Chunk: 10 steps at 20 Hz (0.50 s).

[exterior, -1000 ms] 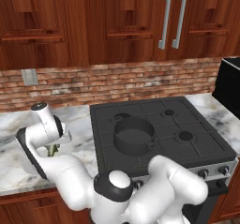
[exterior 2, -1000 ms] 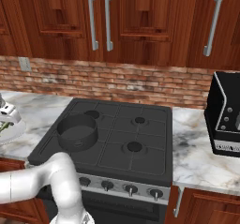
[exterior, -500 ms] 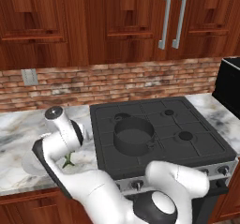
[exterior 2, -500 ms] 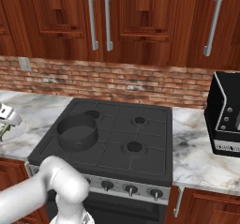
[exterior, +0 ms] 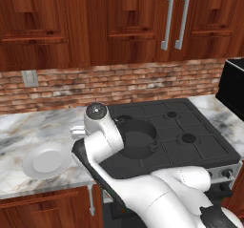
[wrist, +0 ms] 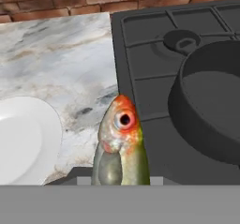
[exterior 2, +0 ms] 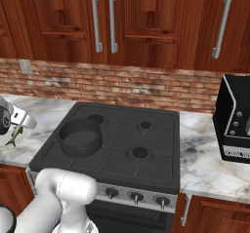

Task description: Retrieve the frozen meat and place it in the pot on a burner. Then turn the burner on.

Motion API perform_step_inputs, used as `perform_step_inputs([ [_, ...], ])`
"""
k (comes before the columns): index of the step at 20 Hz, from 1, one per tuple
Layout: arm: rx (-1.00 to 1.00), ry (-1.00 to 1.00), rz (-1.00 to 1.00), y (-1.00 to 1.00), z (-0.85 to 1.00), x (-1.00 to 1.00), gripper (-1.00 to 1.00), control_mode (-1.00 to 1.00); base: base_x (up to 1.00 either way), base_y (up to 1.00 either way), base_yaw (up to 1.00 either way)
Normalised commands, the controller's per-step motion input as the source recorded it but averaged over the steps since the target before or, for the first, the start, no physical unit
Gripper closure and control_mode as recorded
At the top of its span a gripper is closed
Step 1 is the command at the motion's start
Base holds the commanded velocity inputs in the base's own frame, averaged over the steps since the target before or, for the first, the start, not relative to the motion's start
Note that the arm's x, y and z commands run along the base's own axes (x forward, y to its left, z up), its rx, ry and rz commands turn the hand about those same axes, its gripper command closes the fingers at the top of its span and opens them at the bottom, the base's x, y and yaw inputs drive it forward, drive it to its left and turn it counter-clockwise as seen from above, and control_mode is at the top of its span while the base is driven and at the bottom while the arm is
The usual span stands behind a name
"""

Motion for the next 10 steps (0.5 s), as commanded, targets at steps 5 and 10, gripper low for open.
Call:
perform_step_inputs([
  [5, 0.05, 0.00, -0.04, -0.87, 0.78, -0.11, 1.00, -1.00, 0.00, 0.00, 0.00],
  [10, 0.00, 0.07, -0.09, -0.95, 0.48, 0.00, 1.00, -1.00, 0.00, 0.00, 0.00],
])
